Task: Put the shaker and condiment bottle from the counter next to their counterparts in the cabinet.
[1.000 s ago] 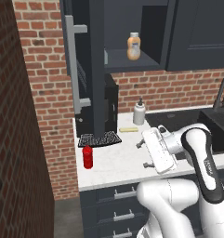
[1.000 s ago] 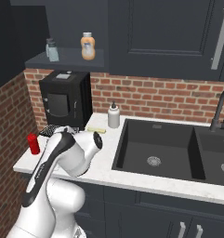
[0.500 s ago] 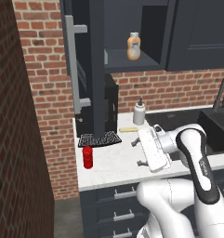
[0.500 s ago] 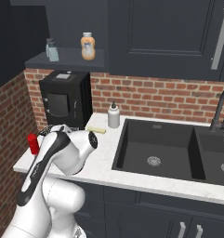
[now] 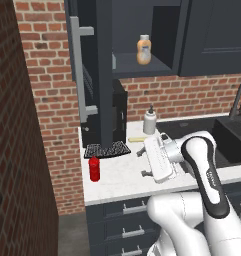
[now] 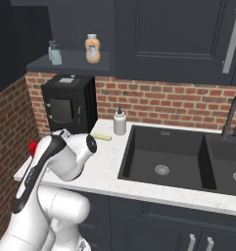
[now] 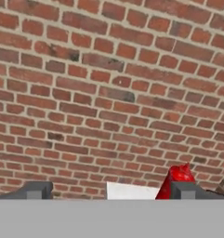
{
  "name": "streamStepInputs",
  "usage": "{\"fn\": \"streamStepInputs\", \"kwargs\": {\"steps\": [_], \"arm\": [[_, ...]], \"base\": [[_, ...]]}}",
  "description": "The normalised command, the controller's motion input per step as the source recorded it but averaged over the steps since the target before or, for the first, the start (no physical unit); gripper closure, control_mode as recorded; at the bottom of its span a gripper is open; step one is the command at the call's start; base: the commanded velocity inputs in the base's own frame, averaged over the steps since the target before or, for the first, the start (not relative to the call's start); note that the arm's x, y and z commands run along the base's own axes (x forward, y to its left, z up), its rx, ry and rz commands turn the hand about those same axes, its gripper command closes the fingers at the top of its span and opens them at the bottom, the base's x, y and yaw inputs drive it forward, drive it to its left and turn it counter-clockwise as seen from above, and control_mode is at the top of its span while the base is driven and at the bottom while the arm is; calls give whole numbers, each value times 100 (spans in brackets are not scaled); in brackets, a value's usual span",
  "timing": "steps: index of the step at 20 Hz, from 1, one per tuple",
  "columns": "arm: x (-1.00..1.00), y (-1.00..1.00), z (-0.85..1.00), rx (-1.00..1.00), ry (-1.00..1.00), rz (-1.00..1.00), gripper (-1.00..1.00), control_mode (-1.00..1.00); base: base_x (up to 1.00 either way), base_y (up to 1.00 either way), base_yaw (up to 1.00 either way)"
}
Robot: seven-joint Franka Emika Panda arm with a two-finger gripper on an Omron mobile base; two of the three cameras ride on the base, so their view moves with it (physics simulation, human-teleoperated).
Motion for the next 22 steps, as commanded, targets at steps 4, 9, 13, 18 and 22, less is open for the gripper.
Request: {"fn": "streamStepInputs", "kwargs": {"steps": [4,9,13,18,22], "arm": [[0,30,-25,1,0,-17,-100,-100],[6,0,-27,3,0,0,-100,-100],[14,1,-78,13,-2,0,-100,-100],[1,14,-56,17,-7,-5,-100,-100],[0,33,-57,17,-11,-11,-100,-100]], "base": [[0,0,0],[0,0,0],[0,0,0],[0,0,0],[0,0,0]]}}
